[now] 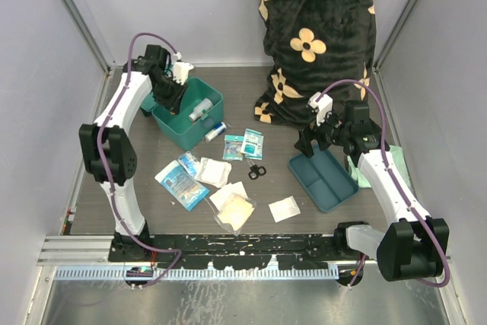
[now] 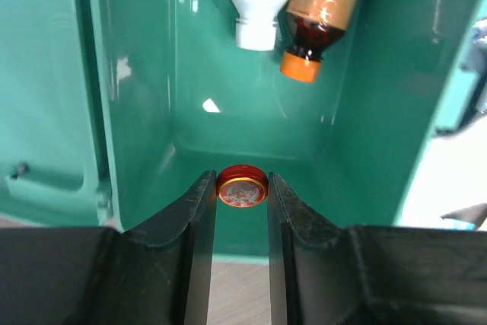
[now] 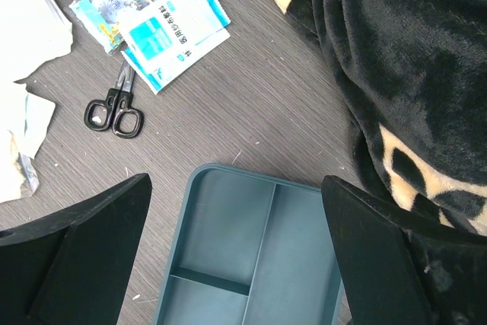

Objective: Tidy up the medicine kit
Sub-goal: Place the medical item at the medicine box.

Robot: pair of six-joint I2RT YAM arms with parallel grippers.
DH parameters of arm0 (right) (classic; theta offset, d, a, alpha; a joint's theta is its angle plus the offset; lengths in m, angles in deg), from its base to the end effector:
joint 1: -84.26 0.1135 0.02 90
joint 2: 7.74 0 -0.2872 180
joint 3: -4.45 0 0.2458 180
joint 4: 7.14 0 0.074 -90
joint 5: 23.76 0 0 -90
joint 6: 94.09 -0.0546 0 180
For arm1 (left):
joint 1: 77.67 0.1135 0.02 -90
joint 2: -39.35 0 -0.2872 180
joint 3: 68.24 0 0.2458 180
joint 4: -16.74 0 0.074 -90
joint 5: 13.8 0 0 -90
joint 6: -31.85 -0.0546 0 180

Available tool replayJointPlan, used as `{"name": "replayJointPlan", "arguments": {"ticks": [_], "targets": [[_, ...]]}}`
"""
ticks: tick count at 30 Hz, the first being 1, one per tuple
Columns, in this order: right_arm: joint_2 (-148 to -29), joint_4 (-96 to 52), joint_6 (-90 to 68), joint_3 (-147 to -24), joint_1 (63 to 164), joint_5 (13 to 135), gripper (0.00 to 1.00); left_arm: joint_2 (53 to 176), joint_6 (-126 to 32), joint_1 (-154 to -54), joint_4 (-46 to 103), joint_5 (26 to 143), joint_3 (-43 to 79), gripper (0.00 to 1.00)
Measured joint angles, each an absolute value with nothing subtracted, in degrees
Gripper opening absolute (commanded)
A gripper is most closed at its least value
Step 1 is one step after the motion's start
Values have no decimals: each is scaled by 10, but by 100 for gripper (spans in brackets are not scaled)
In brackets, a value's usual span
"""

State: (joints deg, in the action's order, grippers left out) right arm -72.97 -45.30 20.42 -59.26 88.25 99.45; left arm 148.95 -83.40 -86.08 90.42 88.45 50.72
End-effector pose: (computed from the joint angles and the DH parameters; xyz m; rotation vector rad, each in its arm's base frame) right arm 0.2348 0.0464 0.2913 -0.8202 2.0074 0.4505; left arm 0.4079 -0.0720 0.3093 0.8330 2.5289 -0.1937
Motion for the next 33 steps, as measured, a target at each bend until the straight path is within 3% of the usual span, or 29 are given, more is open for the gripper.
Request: {"name": "replayJointPlan", "arguments": {"ticks": [19,33], "targets": [[-730,-453,212,-589,883,987,100,1666,-863,-905,833,766,564,20],[-730,-453,213,-588,883,984,100,1685,-882,-905,785,733,564,33]]}}
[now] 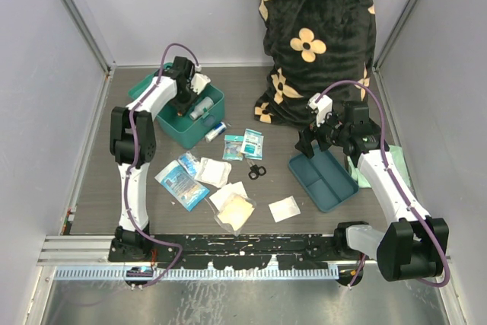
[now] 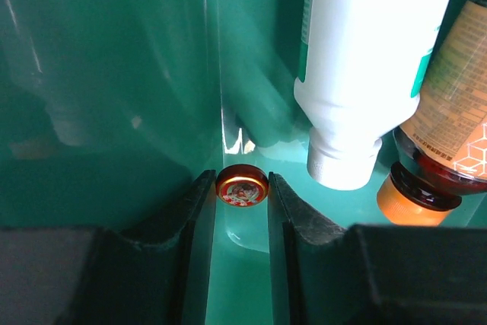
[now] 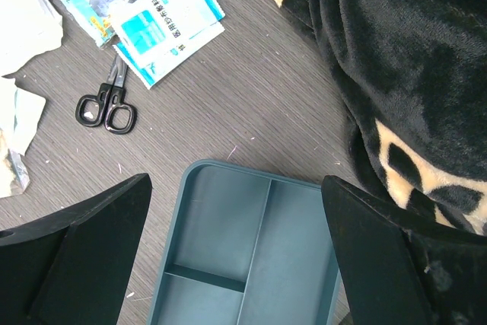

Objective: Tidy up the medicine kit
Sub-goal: Place the medical item at the medicine box, then pick up the medical item at the center of the board.

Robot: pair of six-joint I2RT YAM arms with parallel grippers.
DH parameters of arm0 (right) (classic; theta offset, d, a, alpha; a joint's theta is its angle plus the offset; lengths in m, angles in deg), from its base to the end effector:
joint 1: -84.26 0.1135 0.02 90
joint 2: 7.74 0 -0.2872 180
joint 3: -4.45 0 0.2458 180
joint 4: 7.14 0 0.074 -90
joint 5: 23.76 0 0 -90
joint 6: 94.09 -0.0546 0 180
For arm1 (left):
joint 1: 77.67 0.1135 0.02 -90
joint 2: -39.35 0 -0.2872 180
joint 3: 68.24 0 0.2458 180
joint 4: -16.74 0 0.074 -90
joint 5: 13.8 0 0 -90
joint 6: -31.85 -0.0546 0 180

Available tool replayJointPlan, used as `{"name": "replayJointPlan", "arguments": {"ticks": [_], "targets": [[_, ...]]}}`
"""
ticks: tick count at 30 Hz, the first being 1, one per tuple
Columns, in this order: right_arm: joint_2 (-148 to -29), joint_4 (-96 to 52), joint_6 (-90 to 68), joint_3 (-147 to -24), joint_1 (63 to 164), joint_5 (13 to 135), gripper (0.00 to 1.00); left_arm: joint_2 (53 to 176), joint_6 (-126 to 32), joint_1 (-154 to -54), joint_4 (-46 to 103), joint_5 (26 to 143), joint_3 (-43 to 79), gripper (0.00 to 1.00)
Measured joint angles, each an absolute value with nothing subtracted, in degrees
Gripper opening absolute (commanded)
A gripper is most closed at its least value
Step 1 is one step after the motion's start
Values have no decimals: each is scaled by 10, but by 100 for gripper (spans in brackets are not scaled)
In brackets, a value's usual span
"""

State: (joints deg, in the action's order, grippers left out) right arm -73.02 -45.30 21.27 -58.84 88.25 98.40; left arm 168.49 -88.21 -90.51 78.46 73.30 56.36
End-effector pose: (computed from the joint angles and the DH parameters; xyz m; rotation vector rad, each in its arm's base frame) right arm 0.2348 0.0455 0.2883 -0.8271 2.0161 0.4257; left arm 0.4862 -0.1080 0.1991 0.9867 2.5512 0.1545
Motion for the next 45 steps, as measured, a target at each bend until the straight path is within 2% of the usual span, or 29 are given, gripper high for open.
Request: {"name": "replayJointPlan", "arguments": {"ticks": [4,11,24,32,39,45], "targets": [[-730,-453,213,-588,883,984,100,1685,-886,-905,777,731,562,44],[-732,-453,213,-588,883,984,100,1683,-886,-905,769,730,548,55],[-734,-453,213,-586,883,984,100,1583,-858,-913,769,749,531,62],[-734,-453,213,-586,883,984,100,1502,-830,-928,770,816,518,65],[-734,-453,216,-586,883,984,100,1451,-815,-980,771,869,439,67],[-734,-453,217,-586,883,984,100,1443,-817,-1043,758,859,391,68]]}}
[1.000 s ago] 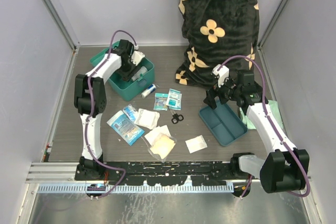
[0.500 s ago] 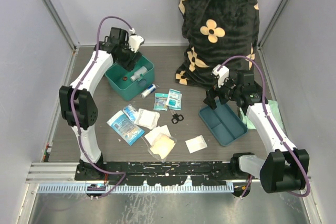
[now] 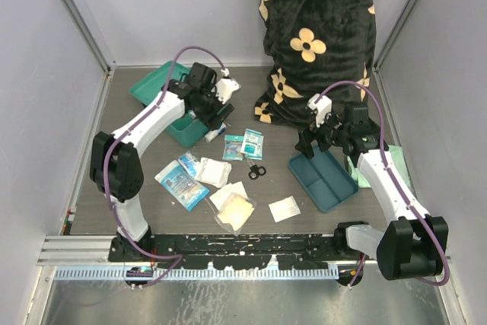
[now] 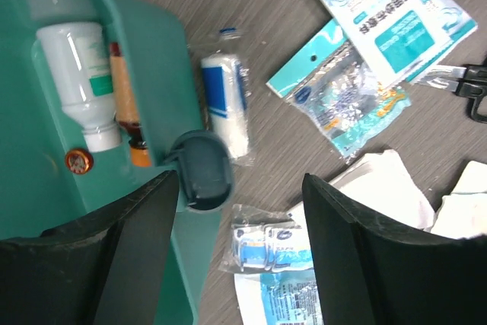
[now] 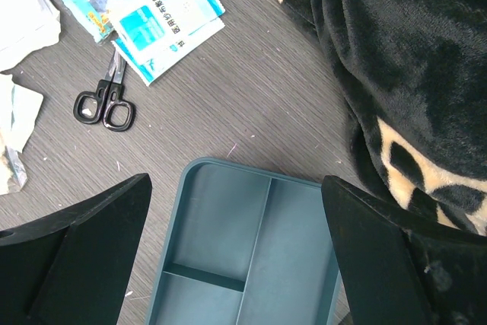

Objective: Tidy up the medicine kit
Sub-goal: Pick up the medical item at the center of the board.

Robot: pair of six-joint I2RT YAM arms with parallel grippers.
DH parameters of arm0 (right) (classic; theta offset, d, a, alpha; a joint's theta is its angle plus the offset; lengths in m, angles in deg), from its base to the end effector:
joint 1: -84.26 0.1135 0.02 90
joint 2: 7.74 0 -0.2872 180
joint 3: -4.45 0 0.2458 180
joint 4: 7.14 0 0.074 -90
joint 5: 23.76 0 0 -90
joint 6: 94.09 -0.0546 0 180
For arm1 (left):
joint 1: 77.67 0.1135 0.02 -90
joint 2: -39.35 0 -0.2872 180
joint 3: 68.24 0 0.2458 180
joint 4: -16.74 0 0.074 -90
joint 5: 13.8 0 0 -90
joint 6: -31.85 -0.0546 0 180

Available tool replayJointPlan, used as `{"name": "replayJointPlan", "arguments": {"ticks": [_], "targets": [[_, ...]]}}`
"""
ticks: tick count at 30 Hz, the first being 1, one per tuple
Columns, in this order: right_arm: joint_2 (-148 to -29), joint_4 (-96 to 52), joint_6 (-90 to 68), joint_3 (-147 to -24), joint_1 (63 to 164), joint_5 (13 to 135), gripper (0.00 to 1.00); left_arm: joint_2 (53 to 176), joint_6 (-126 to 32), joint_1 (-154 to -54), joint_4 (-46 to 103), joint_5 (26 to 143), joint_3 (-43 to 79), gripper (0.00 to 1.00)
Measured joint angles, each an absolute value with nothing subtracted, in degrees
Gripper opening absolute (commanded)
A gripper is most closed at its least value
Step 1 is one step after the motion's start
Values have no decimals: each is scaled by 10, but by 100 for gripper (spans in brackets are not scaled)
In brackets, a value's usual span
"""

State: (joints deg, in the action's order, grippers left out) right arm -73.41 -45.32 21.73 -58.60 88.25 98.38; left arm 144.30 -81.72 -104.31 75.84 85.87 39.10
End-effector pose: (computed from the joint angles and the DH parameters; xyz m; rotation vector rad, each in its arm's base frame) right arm 0.2356 0.0456 0.2854 -0.8346 2.0230 0.4256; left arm 0.3622 -0.1920 0.2944 1.1428 2.2868 -0.2366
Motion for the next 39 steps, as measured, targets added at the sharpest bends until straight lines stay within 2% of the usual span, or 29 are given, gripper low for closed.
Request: {"name": "replayJointPlan", "arguments": {"ticks": [15,27,39], "targets": [[-734,-453,223,-585,883,983,100,1480,-820,-1124,739,830,374,68],[-734,-453,227,-584,883,982,100,1579,-859,-1132,735,763,382,73],[-736,-453,228,-583,883,982,100,1585,-876,-1125,703,712,384,73]]}}
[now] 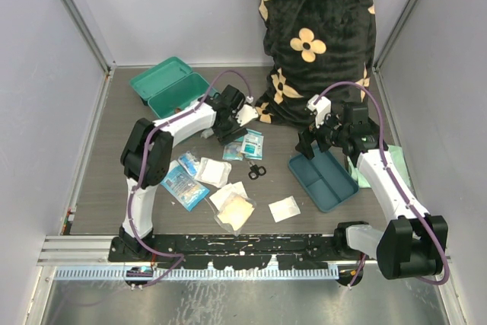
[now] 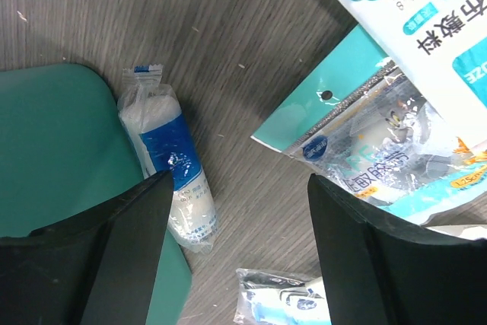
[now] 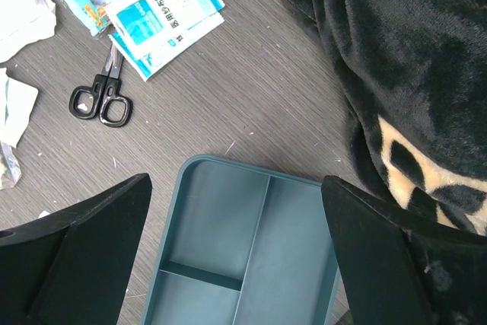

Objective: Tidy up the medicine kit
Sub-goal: Pick up the medical item at the center of the board.

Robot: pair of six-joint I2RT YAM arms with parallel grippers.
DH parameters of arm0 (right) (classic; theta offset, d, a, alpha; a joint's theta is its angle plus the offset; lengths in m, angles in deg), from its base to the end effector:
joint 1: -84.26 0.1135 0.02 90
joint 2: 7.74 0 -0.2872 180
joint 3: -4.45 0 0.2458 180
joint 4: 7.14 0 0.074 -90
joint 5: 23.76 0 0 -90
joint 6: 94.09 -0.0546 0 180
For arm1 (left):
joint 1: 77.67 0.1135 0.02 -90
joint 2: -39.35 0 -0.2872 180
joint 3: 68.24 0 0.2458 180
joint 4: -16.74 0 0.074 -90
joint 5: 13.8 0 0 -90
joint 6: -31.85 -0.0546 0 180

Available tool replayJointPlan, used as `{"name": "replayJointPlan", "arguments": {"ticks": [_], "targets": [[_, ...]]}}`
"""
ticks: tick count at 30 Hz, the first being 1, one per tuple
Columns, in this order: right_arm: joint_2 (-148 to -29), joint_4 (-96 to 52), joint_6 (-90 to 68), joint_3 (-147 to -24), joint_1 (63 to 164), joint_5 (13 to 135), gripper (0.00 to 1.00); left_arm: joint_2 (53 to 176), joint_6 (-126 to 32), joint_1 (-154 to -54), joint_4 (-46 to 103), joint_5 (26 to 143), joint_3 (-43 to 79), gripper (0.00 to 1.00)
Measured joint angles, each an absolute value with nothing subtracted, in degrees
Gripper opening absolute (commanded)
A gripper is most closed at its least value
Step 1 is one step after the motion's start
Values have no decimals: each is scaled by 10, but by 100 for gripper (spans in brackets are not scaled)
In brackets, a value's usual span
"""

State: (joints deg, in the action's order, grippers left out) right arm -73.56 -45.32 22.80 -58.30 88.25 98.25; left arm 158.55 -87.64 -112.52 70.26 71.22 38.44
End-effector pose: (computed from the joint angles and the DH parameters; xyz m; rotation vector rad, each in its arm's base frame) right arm 0.2357 0.0454 0.2830 -0.8519 2.0221 0.4160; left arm 0.3738 -0.2545 0.1936 1.4262 2.3146 0.0911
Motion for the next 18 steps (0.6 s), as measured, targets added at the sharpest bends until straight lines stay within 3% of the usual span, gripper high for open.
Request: {"name": "replayJointPlan", "arguments": {"ticks": [18], "targets": [[-745,-458,230,-583,883,982,100,1576,-890,-1123,702,715,388,73]]}}
